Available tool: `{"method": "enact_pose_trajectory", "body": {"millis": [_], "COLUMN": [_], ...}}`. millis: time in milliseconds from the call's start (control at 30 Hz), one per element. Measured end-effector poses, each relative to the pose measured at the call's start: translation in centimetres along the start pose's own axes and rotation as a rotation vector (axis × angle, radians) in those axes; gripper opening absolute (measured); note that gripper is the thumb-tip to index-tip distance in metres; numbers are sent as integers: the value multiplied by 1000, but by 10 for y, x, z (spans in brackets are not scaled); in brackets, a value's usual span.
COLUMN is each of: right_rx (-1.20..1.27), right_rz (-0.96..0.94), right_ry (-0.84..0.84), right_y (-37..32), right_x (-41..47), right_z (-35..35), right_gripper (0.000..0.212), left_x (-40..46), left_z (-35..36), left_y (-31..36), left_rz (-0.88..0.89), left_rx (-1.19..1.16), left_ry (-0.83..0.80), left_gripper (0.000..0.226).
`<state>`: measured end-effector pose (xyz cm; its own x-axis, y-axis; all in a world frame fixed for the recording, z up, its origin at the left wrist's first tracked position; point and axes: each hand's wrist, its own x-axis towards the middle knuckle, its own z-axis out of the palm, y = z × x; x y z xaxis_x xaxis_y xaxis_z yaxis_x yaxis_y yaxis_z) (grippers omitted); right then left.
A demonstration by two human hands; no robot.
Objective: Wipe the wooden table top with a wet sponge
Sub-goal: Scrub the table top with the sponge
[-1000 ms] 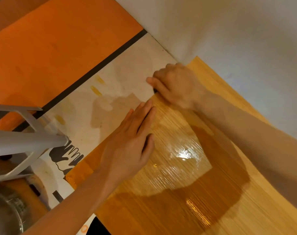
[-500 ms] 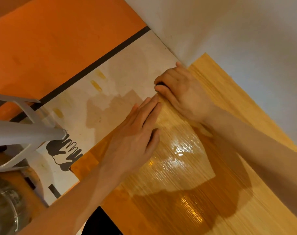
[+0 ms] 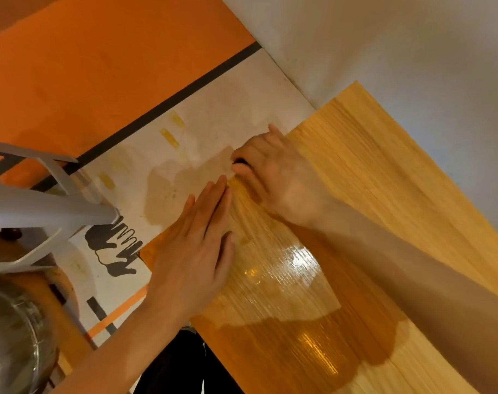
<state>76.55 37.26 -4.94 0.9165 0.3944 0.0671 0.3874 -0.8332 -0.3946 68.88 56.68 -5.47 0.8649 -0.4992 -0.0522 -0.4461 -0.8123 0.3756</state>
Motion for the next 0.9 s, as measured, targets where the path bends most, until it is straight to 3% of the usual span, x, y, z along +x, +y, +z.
{"method": "enact_pose_trajectory", "body": {"millis": [100, 200, 267, 333, 433, 533, 700, 767, 900], "right_rx": [64, 56, 98, 107, 130, 110, 98, 119, 108], "right_rz": [42, 384, 543, 517, 327, 255, 659, 792, 609], "right_ry": [-7, 145, 218, 234, 181, 107, 309, 376, 304], "right_y": [37, 88, 81, 44, -23, -20, 62, 50, -50], "right_x": [0, -8, -8, -11, -32, -43, -34, -33, -56], "right_z": [-22, -50, -46, -27, 5, 0, -36, -30, 12], "right_gripper": [40, 40, 43, 44, 44, 48, 44, 44, 45], "left_x": [1, 0, 0, 0, 1, 1, 1, 1, 1], "left_z": [0, 1, 2, 2, 1, 2, 5, 6, 6], "left_y": [0, 0, 0, 1, 1, 2, 1, 1, 0], "left_rz": [0, -5, -14, -12, -1, 15, 13, 13, 28], "left_rx": [5, 18, 19, 16, 17, 22, 20, 28, 27], "left_ry": [3, 12, 17, 20, 32, 48, 95, 117, 109], "left_gripper": [59, 58, 58, 58, 58, 58, 55, 55, 56]}}
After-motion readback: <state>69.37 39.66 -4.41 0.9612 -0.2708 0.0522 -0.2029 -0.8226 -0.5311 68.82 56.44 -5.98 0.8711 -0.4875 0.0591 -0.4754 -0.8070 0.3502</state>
